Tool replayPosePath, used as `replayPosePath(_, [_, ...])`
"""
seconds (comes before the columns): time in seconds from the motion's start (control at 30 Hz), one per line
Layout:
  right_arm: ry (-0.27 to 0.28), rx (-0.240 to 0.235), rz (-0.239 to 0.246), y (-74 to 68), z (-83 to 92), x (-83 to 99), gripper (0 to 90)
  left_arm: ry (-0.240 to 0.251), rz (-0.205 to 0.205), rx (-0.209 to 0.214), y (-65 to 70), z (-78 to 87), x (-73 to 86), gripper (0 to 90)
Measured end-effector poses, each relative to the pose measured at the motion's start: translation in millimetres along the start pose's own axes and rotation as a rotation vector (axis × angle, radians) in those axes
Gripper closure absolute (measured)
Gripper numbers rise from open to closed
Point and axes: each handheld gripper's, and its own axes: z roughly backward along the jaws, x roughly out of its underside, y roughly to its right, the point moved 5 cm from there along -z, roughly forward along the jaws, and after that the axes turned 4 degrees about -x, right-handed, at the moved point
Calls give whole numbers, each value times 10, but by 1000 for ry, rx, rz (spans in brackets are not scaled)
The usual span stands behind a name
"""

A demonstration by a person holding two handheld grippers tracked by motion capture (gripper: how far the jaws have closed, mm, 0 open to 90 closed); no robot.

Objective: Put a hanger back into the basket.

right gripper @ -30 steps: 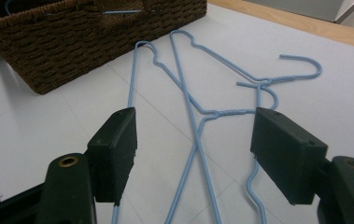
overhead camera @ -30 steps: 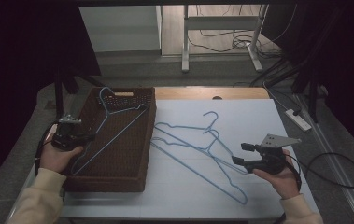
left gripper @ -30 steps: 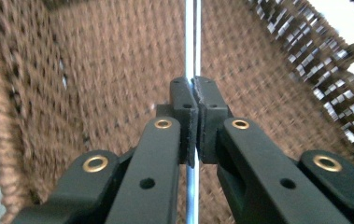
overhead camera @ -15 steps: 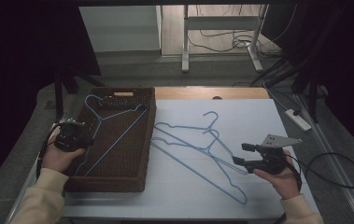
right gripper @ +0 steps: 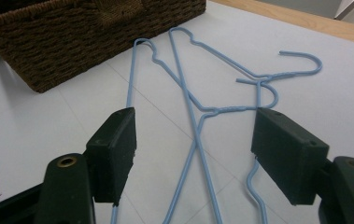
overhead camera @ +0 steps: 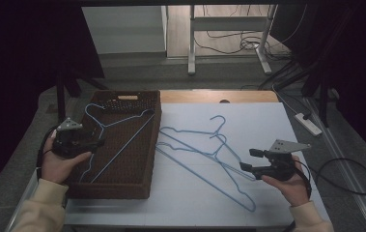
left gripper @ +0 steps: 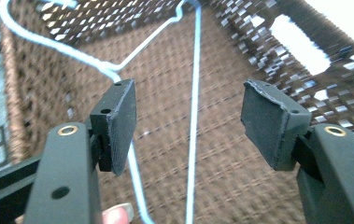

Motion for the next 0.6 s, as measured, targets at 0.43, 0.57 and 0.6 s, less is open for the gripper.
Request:
replayPosePath(0.43, [-3, 12, -16, 6, -10, 31, 293, 133, -73, 191, 604, 200, -69, 316])
replayPosePath(0.57, [-15, 28, -17, 12, -15, 55, 293, 156, -69, 220, 721, 188, -79, 316])
replayPosePath(0.6, [-17, 29, -21, 14, -17, 61, 293, 154, -72, 239, 801, 145, -74, 315])
